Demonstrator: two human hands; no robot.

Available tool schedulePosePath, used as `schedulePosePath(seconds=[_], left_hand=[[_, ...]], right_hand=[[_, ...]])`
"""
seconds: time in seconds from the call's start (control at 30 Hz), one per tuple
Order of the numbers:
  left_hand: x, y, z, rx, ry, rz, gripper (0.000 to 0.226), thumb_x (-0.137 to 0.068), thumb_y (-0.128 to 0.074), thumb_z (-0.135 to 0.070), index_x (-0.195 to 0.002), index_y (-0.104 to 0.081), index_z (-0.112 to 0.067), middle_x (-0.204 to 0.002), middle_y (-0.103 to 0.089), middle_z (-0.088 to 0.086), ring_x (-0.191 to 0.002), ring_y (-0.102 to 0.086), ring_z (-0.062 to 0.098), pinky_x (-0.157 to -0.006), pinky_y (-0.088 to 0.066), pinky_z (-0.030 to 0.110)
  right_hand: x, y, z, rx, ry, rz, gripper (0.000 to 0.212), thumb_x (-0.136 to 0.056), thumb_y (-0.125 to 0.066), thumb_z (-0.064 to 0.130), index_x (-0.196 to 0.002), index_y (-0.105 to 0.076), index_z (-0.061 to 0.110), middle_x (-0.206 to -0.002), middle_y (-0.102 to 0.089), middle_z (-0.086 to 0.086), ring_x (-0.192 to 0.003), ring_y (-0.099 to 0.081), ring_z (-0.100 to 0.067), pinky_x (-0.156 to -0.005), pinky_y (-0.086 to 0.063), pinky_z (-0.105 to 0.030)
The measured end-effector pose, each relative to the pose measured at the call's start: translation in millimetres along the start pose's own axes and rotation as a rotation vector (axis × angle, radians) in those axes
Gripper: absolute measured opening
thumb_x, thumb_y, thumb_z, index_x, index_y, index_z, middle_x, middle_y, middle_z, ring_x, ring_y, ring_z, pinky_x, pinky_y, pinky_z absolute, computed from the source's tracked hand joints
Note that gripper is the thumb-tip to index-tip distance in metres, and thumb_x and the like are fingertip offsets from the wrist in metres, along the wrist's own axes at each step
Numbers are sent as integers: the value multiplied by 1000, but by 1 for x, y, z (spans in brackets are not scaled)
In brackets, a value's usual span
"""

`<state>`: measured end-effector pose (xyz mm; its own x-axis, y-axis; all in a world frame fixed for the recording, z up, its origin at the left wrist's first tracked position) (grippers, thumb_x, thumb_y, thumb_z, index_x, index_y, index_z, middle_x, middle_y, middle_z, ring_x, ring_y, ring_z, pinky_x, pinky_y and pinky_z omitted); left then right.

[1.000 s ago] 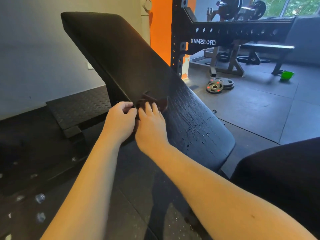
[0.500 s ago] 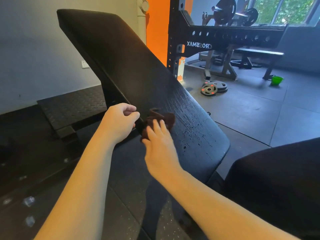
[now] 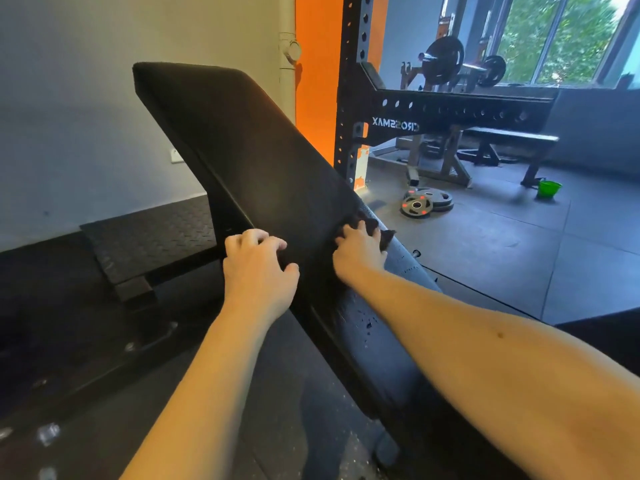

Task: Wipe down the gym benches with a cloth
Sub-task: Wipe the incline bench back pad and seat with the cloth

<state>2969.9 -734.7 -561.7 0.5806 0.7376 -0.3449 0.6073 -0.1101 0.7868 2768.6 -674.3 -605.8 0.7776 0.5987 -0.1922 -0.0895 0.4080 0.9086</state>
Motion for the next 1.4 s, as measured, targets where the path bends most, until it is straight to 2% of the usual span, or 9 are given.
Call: schedulePosePath(seconds=[0.23, 0.4, 0.57, 0.7, 0.83, 1.03, 1.2, 1.27, 1.4], left_hand=[[-5, -9, -4, -72, -7, -39, 45, -95, -67, -32, -139, -57, -25, -153, -35, 1, -143, -22, 27, -113, -31, 44], [-5, -28, -13, -89, -23, 6, 48, -94, -69, -40, -138, -56, -28, -159, -28, -1, -148, -16, 27, -117, -26, 48], [-2, -35, -11, -127, -46, 11, 50, -93, -68, -44, -139, -55, -31, -162, -22, -2, -149, -13, 27, -118, -28, 50], [-4, -36, -8, -139, -50, 40, 52, -92, -69, -46, -139, -53, -32, -162, -21, -2, -149, -12, 28, -117, -28, 50], [-5, -35, -12, -173, -28, 20, 52, -91, -70, -47, -138, -53, -32, -160, -22, -1, -148, -14, 29, -115, -30, 49], [-6, -37, -15, -198, -11, 9, 51, -90, -72, -45, -135, -54, -30, -160, -23, 1, -148, -15, 31, -116, -29, 50], [-5, -38, -14, -203, -20, 46, 52, -92, -68, -46, -139, -51, -30, -162, -19, 0, -149, -11, 30, -116, -28, 50], [-1, -39, -14, -217, -35, 60, 55, -93, -65, -47, -143, -47, -31, -164, -16, 0, -150, -9, 30, -117, -28, 50], [2, -39, -13, -243, -47, 90, 60, -96, -60, -49, -150, -41, -32, -167, -11, 0, -153, -5, 29, -119, -24, 52]], right_hand=[[28, 9, 30, -96, 372, -28, 48, -107, -43, 20, -155, -38, 15, -168, -21, -7, -156, -12, -30, -126, -14, -44], [0, 30, -63, 91, 133, 28, 39, -105, -41, 14, -139, -59, 9, -154, -42, -7, -144, -31, -29, -116, -21, -33], [-23, 26, -93, -35, -120, -26, 41, -99, -38, 27, -129, -62, 13, -133, -60, -12, -124, -54, -38, -101, -45, -46], [2, 16, -22, -41, 175, -34, 40, -104, -44, 18, -141, -57, 19, -158, -40, -6, -149, -27, -37, -121, -25, -57], [14, 16, 9, -81, 373, -65, 46, -109, -40, 31, -154, -40, 28, -169, -19, 2, -157, -7, -27, -126, -7, -51], [0, 25, -46, -4, 252, -37, 41, -107, -39, 11, -147, -52, 11, -165, -28, -2, -156, -8, -27, -125, -4, -35], [-5, 11, -128, 2, -116, 36, 37, -99, -47, 7, -133, -62, 9, -139, -57, -9, -135, -48, -35, -110, -41, -46], [-6, 10, -136, -32, -230, -1, 37, -99, -46, 13, -134, -59, 7, -136, -57, -17, -130, -52, -38, -107, -43, -45], [0, 12, -61, -99, -55, -108, 40, -100, -40, 19, -133, -63, 16, -148, -49, -11, -140, -39, -36, -114, -36, -48]])
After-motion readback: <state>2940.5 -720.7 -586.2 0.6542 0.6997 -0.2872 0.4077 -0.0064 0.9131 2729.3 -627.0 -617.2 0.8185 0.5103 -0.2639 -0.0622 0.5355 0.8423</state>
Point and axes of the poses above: each hand's wrist, its own x-axis away from the middle knuckle, its own y-axis out of the back of the hand, z = x × y, the point moved 8 cm from there along -x, towards the middle knuckle
